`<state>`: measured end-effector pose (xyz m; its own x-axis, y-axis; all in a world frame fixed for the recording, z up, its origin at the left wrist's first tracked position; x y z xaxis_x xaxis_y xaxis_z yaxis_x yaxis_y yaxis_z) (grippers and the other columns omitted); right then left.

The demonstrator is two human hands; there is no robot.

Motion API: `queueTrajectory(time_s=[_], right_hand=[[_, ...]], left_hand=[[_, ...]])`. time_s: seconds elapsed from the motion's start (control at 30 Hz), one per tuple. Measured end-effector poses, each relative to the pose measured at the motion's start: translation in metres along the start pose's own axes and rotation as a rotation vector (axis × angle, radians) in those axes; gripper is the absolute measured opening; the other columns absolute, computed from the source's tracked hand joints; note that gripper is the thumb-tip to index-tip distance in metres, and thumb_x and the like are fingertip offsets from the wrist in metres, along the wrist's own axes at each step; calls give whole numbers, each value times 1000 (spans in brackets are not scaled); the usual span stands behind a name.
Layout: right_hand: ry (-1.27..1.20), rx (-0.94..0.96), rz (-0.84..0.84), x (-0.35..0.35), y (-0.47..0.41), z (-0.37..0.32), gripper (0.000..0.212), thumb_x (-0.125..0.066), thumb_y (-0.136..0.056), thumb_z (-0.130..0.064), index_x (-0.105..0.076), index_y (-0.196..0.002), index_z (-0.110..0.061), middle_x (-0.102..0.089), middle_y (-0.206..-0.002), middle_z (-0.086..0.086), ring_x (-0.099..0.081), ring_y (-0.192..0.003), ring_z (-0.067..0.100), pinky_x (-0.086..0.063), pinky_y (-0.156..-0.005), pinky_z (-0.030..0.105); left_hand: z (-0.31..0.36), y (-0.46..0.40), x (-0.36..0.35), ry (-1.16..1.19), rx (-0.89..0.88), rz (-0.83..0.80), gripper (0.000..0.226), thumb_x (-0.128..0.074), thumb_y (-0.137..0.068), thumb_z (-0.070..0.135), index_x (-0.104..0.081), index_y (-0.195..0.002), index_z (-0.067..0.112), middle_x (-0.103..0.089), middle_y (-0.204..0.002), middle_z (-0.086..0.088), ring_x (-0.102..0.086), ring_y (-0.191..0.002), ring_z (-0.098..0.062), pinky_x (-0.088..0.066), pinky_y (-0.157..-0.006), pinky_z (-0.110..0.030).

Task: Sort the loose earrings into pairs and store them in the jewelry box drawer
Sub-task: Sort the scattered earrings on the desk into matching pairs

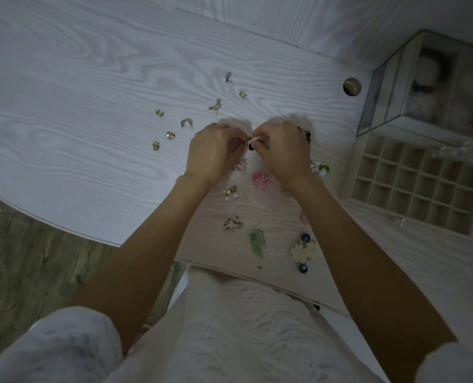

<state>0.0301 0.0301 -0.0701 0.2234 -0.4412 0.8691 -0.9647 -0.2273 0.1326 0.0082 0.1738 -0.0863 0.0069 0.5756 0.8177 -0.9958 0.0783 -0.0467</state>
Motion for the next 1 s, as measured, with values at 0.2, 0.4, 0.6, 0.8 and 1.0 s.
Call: queueTrajectory(time_s=[0.2, 0.4, 0.6, 0.8, 1.0], right_hand=[[4, 1, -4, -1, 1, -2, 21, -61, -88, -21, -66, -108, -17, -72, -98, 2, -54, -103, 20, -34, -71, 24], [37, 54, -37, 6, 2, -5, 22, -59, -90, -25, -66, -107, -14, -70, -101, 4, -53, -104, 22, -41, -75, 28], [104, 231, 10, 26, -13, -17, 20, -50, -93, -18, -66, -105, -13, -68, -99, 5, -54, -100, 23, -46, -74, 34], [70, 235, -14, 17, -67, -25, 27, -51, -91, -7, -62, -115, -12, -58, -118, 9, -52, -110, 24, -46, -86, 31], [43, 140, -95, -2, -81, -21, 14, -54, -87, -2, -64, -96, -7, -60, -103, 10, -58, -90, 21, -46, -75, 26]], left_hand=[[2, 3, 0, 24, 36, -30, 13, -63, -84, 22, -73, -92, 22, -71, -83, -4, -64, -78, -23, -51, -65, -36], [3, 3, 6, 39, 22, -68, 15, -62, -84, 21, -71, -95, 16, -69, -89, -8, -63, -81, -25, -48, -67, -34], [-8, 18, 36, 32, 24, 60, 19, -59, -87, 29, -67, -102, 20, -68, -95, 2, -62, -87, -18, -47, -69, -29], [-30, -19, 49, 11, 140, 82, 27, -59, -87, 29, -61, -111, 17, -66, -104, -1, -58, -95, -21, -40, -76, -27], [-27, -49, 28, -61, 310, -33, 20, -51, -88, 22, -58, -101, 9, -58, -102, -12, -54, -91, -29, -43, -67, -34]])
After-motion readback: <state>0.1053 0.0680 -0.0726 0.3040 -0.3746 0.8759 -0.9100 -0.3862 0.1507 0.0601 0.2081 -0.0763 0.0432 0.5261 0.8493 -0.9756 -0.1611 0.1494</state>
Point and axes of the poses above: each hand's wrist, its own y-axis away from the middle knuckle, its own x-axis out of the back of the hand, z = x × y, the point moved 1 cm from there along -y, towards the middle knuckle
